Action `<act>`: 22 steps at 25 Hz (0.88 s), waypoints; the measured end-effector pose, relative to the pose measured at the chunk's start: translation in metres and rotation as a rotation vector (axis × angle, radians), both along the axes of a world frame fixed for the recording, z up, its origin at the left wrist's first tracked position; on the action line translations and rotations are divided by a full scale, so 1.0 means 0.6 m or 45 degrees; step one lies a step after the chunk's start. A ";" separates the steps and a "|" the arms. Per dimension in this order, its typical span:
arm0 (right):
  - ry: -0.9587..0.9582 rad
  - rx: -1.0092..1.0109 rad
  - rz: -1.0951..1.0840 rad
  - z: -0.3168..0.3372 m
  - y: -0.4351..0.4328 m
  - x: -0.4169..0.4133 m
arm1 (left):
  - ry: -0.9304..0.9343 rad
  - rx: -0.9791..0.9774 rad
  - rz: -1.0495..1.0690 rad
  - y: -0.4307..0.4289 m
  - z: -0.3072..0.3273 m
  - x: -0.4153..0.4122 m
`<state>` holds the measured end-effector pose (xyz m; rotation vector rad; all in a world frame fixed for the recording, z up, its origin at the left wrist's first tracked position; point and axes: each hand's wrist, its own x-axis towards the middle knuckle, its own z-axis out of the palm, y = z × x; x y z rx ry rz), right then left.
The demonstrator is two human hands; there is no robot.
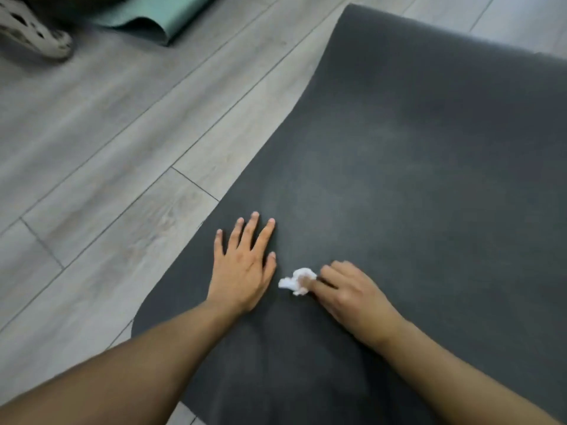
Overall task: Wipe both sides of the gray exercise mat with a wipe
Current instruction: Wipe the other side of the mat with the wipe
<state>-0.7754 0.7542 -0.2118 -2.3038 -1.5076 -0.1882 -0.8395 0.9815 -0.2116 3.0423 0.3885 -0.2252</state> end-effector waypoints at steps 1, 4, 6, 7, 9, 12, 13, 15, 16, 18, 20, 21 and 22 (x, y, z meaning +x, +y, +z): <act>-0.009 0.006 -0.125 0.000 0.032 0.042 | -0.009 -0.006 0.076 0.034 -0.002 -0.024; 0.153 0.028 -0.712 0.019 0.121 0.151 | -0.043 -0.011 0.123 0.090 -0.013 -0.086; 0.232 0.002 -0.894 0.024 0.180 0.154 | -0.103 -0.069 0.184 0.097 -0.018 -0.101; 0.227 0.018 -0.813 0.026 0.211 0.134 | -0.140 -0.095 0.220 0.098 -0.024 -0.101; 0.165 -0.006 -0.331 0.029 0.251 0.070 | -0.183 -0.117 0.238 0.096 -0.027 -0.099; -0.027 -0.190 0.157 0.032 0.274 0.111 | -0.251 -0.123 0.232 0.095 -0.027 -0.097; -0.034 -0.193 -0.017 0.036 0.285 0.157 | -0.254 -0.123 0.239 0.095 -0.028 -0.098; 0.052 -0.136 -0.661 0.038 0.299 0.249 | -0.263 -0.119 0.245 0.095 -0.033 -0.096; 0.112 -0.139 -0.890 0.032 0.306 0.262 | -0.261 -0.126 0.241 0.096 -0.035 -0.094; 0.149 -0.095 -0.841 0.021 0.343 0.200 | -0.251 -0.175 0.232 0.101 -0.034 -0.095; 0.116 -0.127 -0.334 0.022 0.358 0.099 | -0.323 -0.257 0.261 0.105 -0.030 -0.096; 0.047 -0.197 -0.062 0.025 0.344 0.080 | -0.365 -0.313 0.273 0.104 -0.027 -0.097; -0.029 -0.257 0.096 0.032 0.331 0.091 | -0.403 -0.382 0.293 0.102 -0.025 -0.101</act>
